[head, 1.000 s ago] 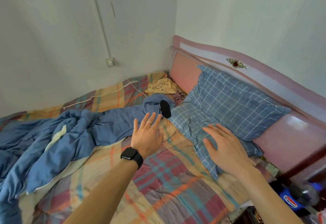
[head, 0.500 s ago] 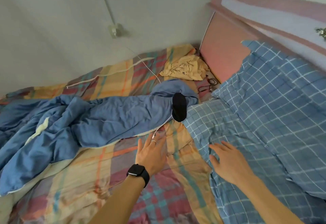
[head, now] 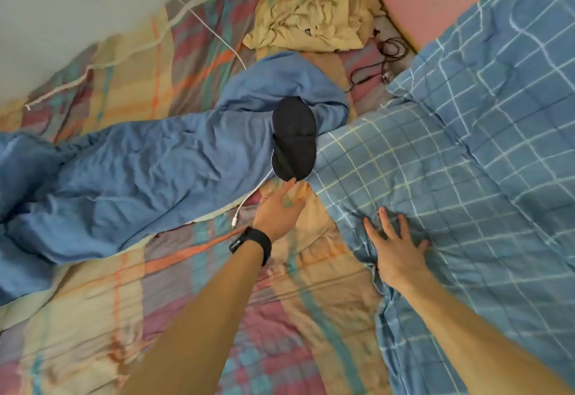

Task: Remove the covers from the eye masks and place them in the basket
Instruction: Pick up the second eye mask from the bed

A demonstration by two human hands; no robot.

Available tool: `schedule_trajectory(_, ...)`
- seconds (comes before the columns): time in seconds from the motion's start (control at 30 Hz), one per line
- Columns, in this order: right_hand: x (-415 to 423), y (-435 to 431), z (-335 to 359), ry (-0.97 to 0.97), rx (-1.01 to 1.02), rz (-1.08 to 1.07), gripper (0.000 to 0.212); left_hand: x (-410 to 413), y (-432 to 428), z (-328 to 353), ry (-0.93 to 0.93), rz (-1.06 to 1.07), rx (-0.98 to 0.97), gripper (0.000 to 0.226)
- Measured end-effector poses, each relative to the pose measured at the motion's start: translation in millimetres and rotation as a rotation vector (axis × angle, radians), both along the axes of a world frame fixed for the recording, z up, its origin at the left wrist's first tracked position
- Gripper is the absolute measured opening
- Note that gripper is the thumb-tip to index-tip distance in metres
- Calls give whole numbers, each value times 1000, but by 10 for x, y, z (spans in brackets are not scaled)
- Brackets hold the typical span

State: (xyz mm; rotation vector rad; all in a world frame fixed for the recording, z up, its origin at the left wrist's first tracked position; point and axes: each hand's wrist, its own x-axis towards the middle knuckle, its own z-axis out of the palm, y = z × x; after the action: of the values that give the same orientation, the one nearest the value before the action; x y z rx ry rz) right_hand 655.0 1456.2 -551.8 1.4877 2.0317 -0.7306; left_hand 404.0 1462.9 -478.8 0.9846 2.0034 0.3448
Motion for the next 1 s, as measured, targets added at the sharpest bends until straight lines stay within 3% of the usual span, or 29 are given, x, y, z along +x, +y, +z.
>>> schedule_trajectory(0.2, -29, 65, 1, -21, -24, -14, 101, 36, 351, -12, -267, 365, 61, 48)
schedule_trajectory(0.43, -94, 22, 255, -21, -53, -50, 97, 111, -213, 475, -2, 526, 274, 12)
schedule_trajectory(0.57, -265, -78, 833, -26, -94, -69, 75, 26, -952, 993, -24, 482, 286, 33)
schedule_trajectory(0.67, -496, -533, 1406, 373, -129, -334, 65, -115, -1541, 1357, -106, 398, 211, 32)
schedule_trajectory(0.73, -660, -993, 1786, 716, -214, -650, 37, -197, -1958, 1621, -220, 370, 218, 29)
schedule_trajectory(0.77, -740, -1208, 1942, 850, -276, -787, 42, -236, -2162, 1756, -267, 366, 218, 30)
schedule_trajectory(0.87, -914, -1812, 2297, 1051, -518, -1027, 98, -377, -2753, 2128, -409, 429, 209, 30)
schedule_trajectory(1.0, -1068, -2466, 2733, 1219, -654, -1049, 106, -571, -3574, 2669, -551, 500, 265, 26)
